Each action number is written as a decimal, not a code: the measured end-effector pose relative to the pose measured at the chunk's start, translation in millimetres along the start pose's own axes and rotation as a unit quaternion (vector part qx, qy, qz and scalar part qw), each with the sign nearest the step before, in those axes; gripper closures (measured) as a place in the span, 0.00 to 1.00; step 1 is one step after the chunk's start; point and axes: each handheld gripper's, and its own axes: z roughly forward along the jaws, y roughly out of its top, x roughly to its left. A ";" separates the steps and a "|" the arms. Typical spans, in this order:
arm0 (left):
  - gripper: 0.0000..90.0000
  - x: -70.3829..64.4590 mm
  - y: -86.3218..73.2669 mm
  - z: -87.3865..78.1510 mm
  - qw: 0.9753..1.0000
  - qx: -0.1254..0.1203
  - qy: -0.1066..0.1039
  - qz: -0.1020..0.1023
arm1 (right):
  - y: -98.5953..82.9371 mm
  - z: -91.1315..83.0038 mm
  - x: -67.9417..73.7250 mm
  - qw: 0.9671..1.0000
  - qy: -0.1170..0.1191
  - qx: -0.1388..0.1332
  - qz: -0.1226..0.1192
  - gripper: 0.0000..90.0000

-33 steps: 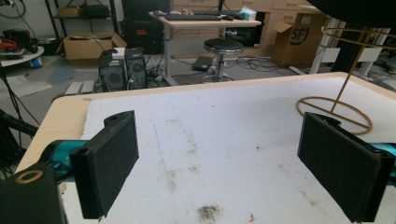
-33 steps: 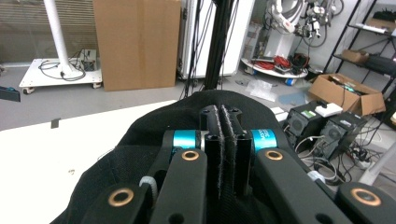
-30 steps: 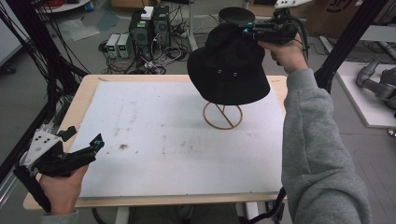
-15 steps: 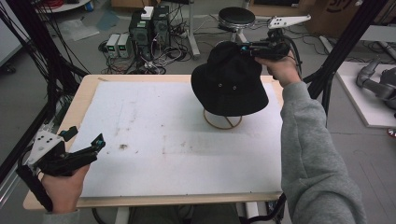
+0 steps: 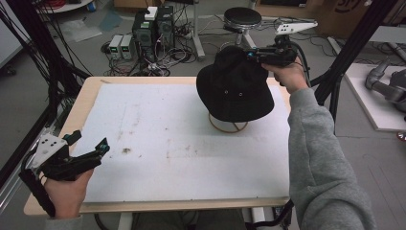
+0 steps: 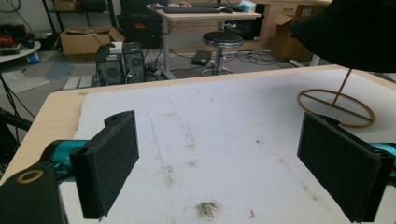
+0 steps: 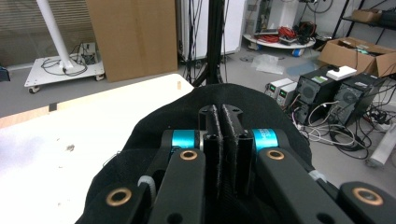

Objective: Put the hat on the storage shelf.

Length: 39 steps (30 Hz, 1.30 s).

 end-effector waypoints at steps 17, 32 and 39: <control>0.14 -0.4 -0.8 1.3 1.000 0.003 -0.001 0.000 | 0.4 3.9 1.3 0.999 -0.022 0.020 0.018 0.35; 0.14 -0.6 -0.5 1.7 1.000 0.002 -0.003 0.001 | 0.3 1.5 0.3 0.998 -0.042 0.014 0.051 0.02; 0.14 -2.0 2.6 -0.5 1.000 -0.005 -0.002 -0.001 | 2.0 -8.8 13.3 0.994 -0.082 0.037 0.062 0.02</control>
